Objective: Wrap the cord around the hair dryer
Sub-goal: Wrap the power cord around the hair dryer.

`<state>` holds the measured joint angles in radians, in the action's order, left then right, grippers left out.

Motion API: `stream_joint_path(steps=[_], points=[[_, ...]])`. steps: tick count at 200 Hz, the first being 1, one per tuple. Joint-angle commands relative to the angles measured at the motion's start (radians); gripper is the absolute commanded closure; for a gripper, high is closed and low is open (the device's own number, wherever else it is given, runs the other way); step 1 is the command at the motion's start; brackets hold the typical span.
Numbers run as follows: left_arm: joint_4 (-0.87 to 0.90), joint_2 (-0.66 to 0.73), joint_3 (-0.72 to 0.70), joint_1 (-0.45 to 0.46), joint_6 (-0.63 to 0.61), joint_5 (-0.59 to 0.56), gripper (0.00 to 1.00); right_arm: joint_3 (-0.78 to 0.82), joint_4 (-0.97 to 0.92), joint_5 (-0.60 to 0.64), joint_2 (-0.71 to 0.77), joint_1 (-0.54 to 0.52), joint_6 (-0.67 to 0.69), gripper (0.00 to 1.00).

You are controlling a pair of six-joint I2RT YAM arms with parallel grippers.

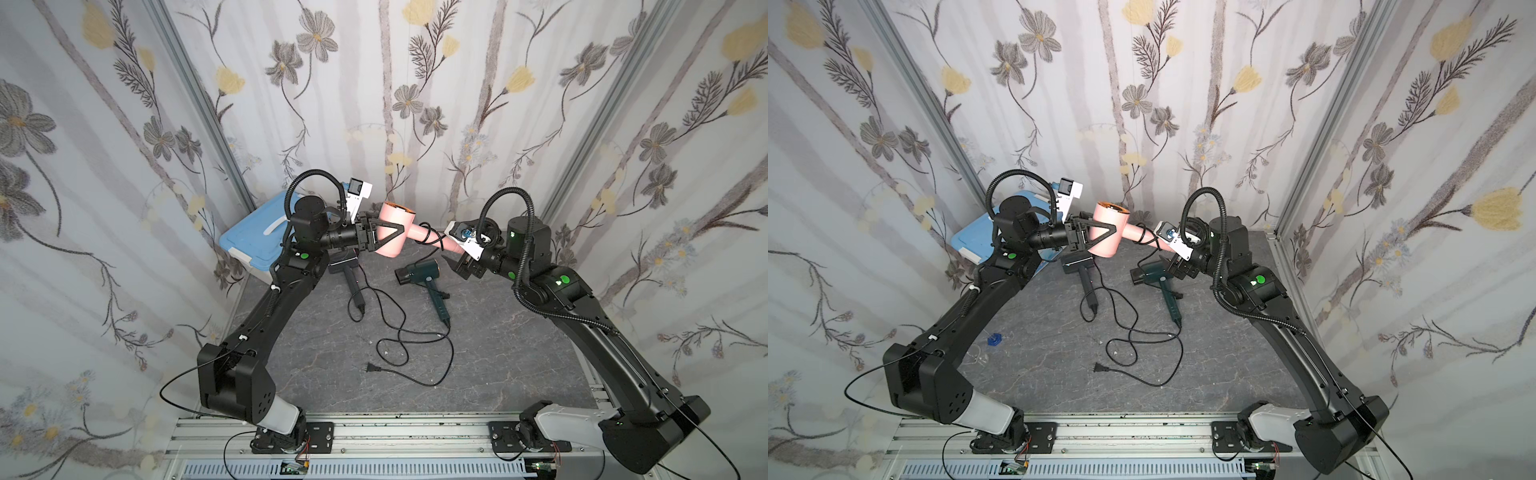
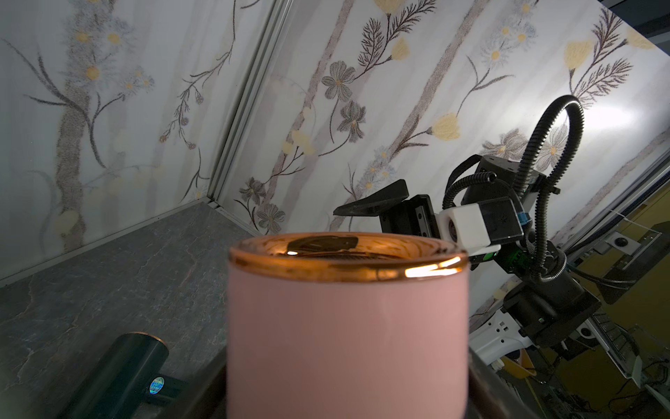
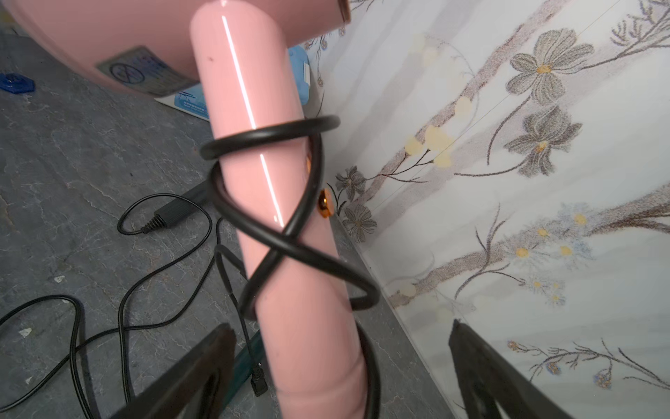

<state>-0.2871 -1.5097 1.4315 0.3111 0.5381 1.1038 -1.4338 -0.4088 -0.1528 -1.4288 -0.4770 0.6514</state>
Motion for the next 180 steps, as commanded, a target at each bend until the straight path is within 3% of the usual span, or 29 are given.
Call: stream_joint_path(steps=[1,37,79,119,161,180], points=[[0.006,0.012,0.015,0.004,-0.045,0.027,1.00,-0.008,0.031,0.048,-0.012,-0.008,0.047,0.15],[0.026,-0.003,0.052,0.012,-0.050,0.057,1.00,-0.006,0.031,0.093,-0.022,-0.033,0.095,0.30],[0.098,-0.021,0.080,0.026,-0.093,0.075,1.00,-0.005,0.030,0.109,-0.019,-0.040,0.125,0.68],[0.258,-0.035,0.116,0.040,-0.195,0.096,1.00,-0.001,0.042,0.124,-0.003,-0.042,0.137,0.98],[0.723,-0.091,0.277,0.070,-0.509,0.123,1.00,0.007,0.056,0.128,0.019,-0.043,0.185,1.00],[0.876,-0.124,0.336,0.087,-0.607,0.151,0.90,0.005,0.056,0.111,0.026,-0.043,0.209,1.00]])
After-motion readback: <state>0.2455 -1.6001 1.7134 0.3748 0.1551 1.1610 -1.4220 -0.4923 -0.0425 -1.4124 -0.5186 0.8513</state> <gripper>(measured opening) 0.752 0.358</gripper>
